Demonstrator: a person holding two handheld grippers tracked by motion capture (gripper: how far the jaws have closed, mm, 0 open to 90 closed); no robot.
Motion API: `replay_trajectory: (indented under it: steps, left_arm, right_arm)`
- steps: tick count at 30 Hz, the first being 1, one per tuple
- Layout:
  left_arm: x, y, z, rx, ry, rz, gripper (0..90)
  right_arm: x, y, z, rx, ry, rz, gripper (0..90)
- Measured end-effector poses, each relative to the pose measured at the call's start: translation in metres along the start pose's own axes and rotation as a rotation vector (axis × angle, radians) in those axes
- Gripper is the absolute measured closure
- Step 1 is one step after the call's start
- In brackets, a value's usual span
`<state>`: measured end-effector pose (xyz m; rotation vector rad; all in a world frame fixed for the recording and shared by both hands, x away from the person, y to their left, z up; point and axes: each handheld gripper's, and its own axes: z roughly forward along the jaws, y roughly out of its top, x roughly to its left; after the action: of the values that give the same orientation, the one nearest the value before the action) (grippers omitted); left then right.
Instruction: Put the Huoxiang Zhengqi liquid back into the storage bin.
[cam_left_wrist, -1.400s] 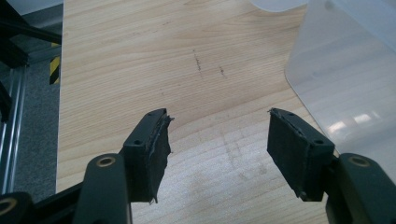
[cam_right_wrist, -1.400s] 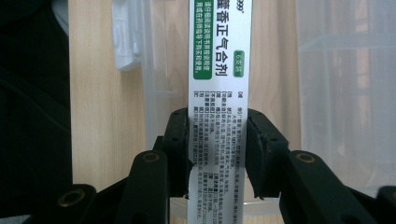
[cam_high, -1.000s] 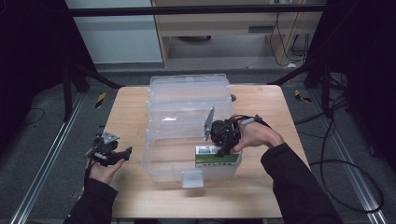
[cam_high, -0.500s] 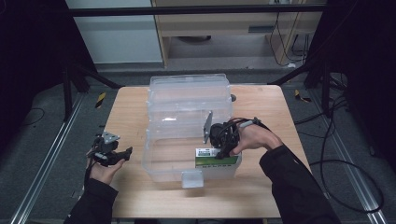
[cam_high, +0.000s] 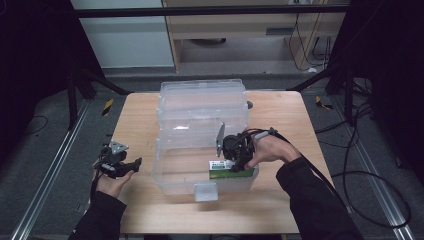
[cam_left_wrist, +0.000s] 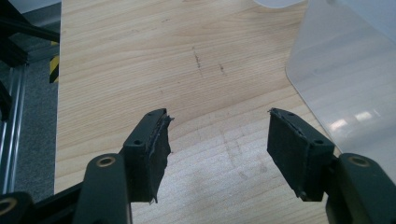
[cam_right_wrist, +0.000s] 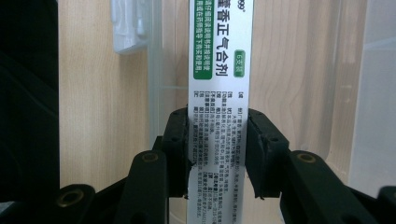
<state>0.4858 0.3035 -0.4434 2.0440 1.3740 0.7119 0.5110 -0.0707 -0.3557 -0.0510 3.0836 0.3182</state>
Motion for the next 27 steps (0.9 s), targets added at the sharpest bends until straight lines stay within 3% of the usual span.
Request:
replay_trajectory:
  steps: [27]
  left_arm:
    - [0.0,0.0,0.0,0.003,0.001,0.002,38.1]
  right_arm:
    - [0.001,0.001,0.014,0.031,-0.009,-0.003,62.9]
